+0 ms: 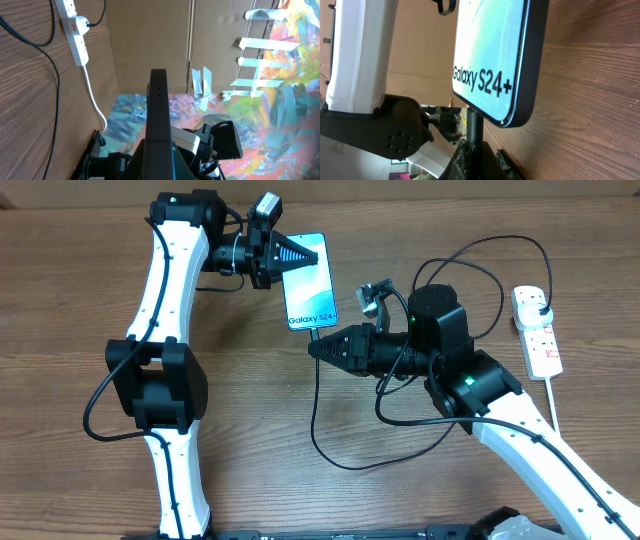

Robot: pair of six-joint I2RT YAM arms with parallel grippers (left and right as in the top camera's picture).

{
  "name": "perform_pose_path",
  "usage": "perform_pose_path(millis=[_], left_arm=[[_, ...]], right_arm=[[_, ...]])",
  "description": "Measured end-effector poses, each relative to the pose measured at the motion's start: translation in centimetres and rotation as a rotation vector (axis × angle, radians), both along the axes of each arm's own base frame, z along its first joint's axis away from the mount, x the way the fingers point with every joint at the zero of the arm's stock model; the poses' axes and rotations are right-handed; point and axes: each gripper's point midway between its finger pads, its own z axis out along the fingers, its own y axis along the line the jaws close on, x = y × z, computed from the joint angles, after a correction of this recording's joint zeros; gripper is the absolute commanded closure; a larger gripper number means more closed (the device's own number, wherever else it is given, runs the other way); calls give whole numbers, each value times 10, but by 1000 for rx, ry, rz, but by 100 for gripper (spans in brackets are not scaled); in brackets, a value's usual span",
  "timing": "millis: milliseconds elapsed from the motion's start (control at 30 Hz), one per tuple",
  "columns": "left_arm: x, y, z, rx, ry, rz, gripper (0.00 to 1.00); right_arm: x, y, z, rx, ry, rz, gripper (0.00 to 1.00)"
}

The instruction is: Plug charger to phone and switch on socket

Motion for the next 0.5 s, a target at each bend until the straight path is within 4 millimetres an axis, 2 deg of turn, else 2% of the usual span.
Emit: perform_pose_path(millis=[267, 367, 500], left_arm=[[-1, -3, 0, -2, -1, -6, 96], [-1, -3, 0, 0, -4, -7, 96], [-2, -2, -4, 23, -8, -9, 96]], right_arm=[[-1, -3, 2, 13, 7, 16, 94], [-1, -4, 0, 10, 11, 16, 85], [17, -17, -1, 3, 1, -46, 76]])
